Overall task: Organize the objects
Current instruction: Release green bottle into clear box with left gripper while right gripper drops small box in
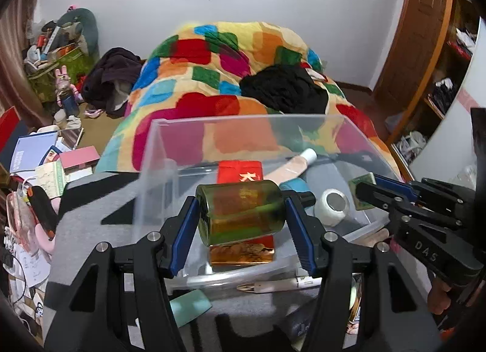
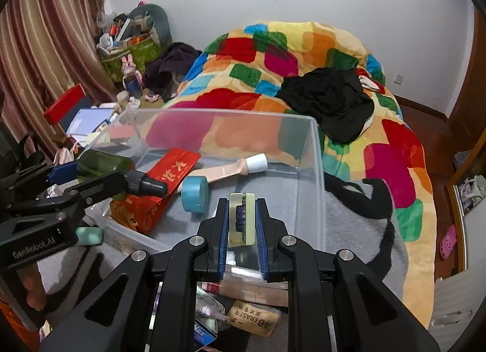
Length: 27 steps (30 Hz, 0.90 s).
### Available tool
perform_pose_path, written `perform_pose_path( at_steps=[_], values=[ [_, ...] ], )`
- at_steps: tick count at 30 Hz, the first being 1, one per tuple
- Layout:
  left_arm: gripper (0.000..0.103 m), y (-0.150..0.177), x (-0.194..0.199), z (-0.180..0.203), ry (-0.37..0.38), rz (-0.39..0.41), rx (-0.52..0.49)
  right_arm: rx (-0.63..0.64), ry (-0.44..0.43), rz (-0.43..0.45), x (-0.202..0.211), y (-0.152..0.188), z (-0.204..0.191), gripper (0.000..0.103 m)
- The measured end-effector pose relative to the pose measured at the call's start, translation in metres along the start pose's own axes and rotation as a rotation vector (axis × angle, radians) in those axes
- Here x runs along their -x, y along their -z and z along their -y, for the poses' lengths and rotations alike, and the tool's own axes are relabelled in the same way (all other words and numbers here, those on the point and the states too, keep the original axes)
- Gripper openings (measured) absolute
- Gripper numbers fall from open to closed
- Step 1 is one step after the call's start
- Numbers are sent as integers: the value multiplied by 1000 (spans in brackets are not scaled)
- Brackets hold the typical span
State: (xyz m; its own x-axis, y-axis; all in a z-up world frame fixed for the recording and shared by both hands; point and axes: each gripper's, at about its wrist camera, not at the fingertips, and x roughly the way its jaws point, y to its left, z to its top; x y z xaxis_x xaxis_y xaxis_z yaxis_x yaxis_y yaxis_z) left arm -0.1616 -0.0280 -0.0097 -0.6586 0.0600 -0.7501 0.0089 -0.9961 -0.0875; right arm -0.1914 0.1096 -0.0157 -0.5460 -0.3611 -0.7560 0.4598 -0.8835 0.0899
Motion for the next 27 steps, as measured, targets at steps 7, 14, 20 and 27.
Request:
perform_pose_path(
  at_steps=[7,14,20,27],
  values=[
    [58,3,-10,11,19,-34,-34,7,-7,-19,-4,1,-1,15],
    [58,3,-1,11,44,-28,-35,20,-13,-3,6,1,-1,23],
    [59,5,12,17,57,-10,-52,31,-7,23,19,6,-3,34],
    [71,12,38,21,50,43,-74,43,14,105,52,12,-1,53]
  ],
)
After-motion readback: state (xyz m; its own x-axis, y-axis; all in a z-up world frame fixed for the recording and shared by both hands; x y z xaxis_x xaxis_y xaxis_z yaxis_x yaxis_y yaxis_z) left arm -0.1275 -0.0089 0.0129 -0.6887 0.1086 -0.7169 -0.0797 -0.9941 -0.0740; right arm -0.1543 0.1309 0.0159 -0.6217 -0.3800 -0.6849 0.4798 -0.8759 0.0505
